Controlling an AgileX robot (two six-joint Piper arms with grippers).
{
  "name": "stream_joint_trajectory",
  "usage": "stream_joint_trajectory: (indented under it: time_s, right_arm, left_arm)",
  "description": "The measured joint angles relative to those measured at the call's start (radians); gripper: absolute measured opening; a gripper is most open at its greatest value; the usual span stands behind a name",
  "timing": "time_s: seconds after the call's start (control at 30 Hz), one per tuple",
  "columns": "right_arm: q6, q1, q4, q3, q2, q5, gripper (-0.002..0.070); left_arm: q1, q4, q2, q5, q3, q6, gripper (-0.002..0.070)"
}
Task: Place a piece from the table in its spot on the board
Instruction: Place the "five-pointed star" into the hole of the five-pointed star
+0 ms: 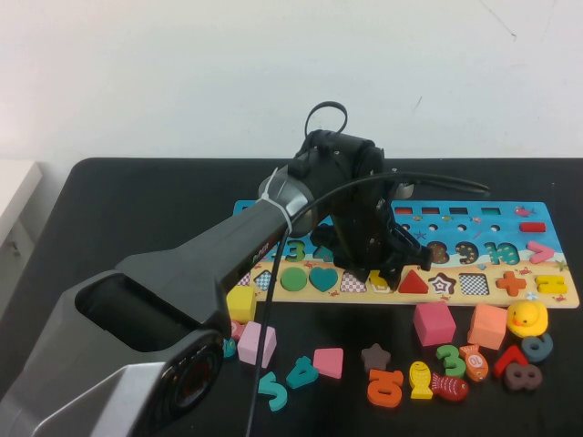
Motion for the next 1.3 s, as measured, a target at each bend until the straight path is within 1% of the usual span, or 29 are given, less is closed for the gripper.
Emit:
stream_joint_trajectory:
  time_s: [0.43,0.93,1.3]
  right_arm:
    - [0.0,0.0,0.0,0.0,0.0,0.0,0.0018]
    - [-0.001,0.0,0.0,0.0,0.0,0.0,0.0018]
    - [-0.001,0.0,0.0,0.0,0.0,0.0,0.0018]
  left_arm:
    - [0.0,-0.002,0.023,-0.011,-0.006,0.0,0.0309]
    - [0.0,-0.002,0.028,0.034,-0.012,0.03,0.0309]
    - [0.002,-0.041,0.047,0.047,-0.073,0.057,0.0313]
